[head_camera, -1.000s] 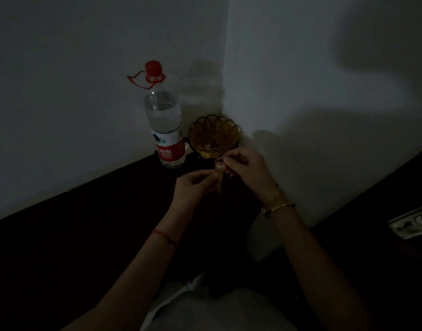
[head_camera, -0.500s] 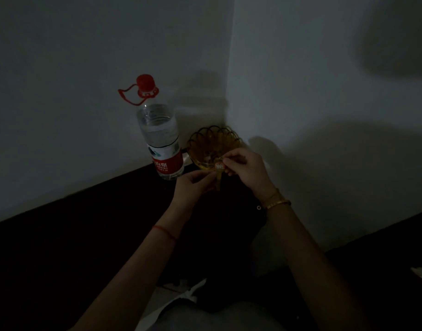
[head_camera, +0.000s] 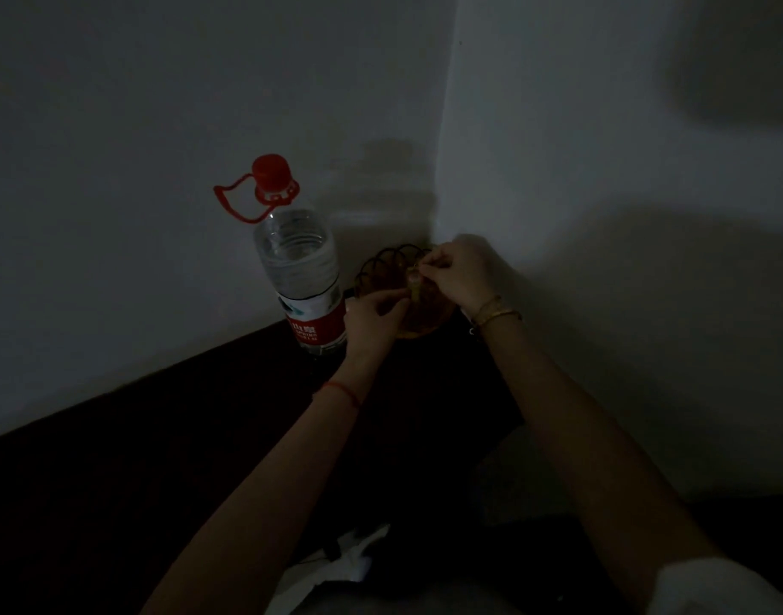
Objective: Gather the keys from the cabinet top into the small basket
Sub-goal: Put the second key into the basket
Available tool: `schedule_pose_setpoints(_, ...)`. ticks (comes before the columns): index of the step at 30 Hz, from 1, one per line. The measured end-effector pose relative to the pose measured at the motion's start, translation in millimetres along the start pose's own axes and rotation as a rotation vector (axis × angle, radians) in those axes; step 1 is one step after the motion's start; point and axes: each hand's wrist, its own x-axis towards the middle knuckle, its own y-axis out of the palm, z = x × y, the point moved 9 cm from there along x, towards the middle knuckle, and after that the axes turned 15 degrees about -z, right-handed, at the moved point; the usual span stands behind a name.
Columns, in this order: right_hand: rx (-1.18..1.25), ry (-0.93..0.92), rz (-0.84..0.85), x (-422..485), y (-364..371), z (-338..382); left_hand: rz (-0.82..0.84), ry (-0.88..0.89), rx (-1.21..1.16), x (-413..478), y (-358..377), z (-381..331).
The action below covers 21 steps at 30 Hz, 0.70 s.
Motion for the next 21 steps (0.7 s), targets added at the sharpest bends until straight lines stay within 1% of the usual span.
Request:
schedule_pose_setpoints(3,-0.108,-0.017,0.019,10,11,-9,-0.011,0.05,0.043,5,1,3)
schedule_pose_setpoints(7,-0.296,-0.115,0.05,13,23,-11,-0.038,0.098,0.079,12,-4,9)
schedule_pose_setpoints(13,-0.324,-0.177,0.108,12,44,-10,-0.09,0.134,0.067,15,-15,15)
schedule_pose_setpoints(17,-0.401,-0.208,0.161,10,52,-12,-0.088,0.166,0.075,16,-18,14)
schedule_pose_setpoints(21,-0.457,-0.219,0.144,9,45,-11,-0.071,0.191,0.083,14,-21,16)
